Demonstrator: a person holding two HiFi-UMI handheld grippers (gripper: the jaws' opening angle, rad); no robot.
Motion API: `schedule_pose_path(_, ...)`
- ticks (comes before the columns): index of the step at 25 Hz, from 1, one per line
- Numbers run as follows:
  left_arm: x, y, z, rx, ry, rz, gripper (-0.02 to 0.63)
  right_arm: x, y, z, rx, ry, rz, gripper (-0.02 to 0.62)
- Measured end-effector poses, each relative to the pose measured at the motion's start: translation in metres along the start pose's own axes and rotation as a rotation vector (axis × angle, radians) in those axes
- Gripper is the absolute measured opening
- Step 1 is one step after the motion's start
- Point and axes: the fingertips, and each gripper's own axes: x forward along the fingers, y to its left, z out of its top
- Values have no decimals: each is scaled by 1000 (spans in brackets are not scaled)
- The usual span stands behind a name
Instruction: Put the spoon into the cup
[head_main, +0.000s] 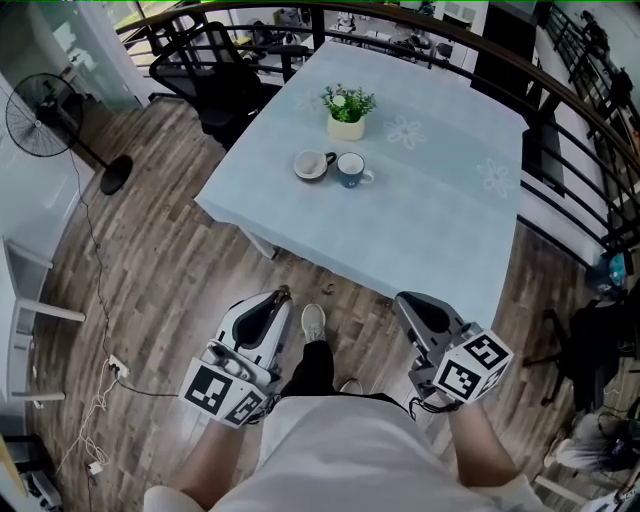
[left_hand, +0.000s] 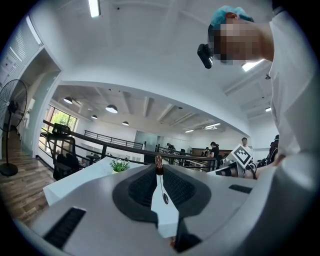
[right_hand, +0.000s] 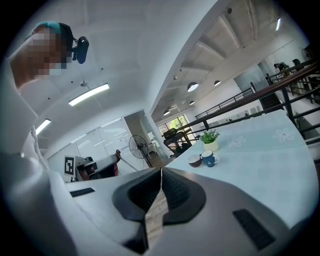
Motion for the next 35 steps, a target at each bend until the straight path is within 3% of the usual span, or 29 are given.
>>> schedule_pose_path(20,129,168,5,-59,69,-85,54,168,-82,46,80,55,-100,23)
schedule_pose_path(35,199,248,16,-80,101,-164,54,243,-129,88,112,45,-189,23)
